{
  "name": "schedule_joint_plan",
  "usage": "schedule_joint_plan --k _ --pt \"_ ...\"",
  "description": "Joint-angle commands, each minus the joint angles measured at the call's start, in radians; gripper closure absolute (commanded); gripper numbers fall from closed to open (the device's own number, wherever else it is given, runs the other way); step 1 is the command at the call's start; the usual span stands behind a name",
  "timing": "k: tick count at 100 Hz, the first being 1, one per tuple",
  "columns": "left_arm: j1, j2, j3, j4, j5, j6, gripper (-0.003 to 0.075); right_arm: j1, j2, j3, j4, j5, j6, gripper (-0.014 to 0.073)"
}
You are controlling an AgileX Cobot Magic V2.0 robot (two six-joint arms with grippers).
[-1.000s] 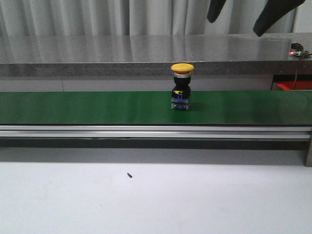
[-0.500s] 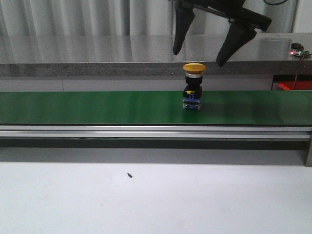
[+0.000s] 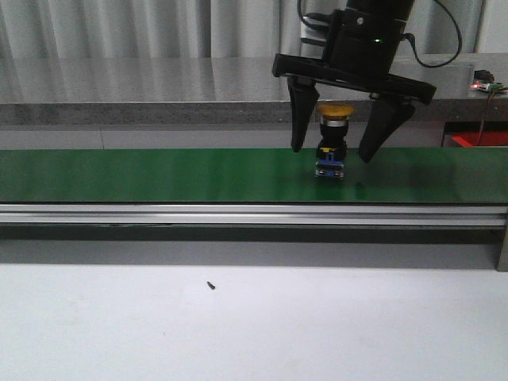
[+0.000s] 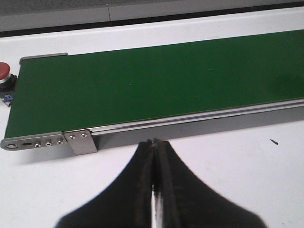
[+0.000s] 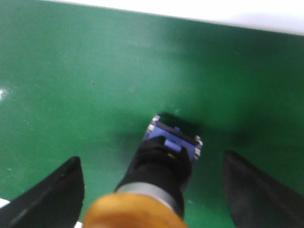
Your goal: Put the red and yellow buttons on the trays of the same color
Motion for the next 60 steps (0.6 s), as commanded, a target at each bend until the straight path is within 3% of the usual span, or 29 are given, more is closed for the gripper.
schedule_joint_plan --k 1,12,24,60 --pt "-0.008 -0.001 -0.029 -0.032 -0.053 -0.003 0.074 0.001 -0.06 -0.03 -0.002 -0.017 -0.001 0.0104" --pt "-0.008 -0.001 -0.029 -0.032 -0.053 -0.003 0.074 0.001 -0.06 -0.03 -0.013 -0.017 -0.001 0.027" --pt "-0.008 -0.001 -0.029 -0.032 -0.053 -0.003 0.074 0.001 -0.064 -0.03 -0.016 -0.023 -0.001 0.037" --pt "-0.008 -0.001 -0.029 -0.032 -0.053 -0.003 0.074 0.001 -0.173 -0.028 -0.166 0.015 -0.001 0.0382"
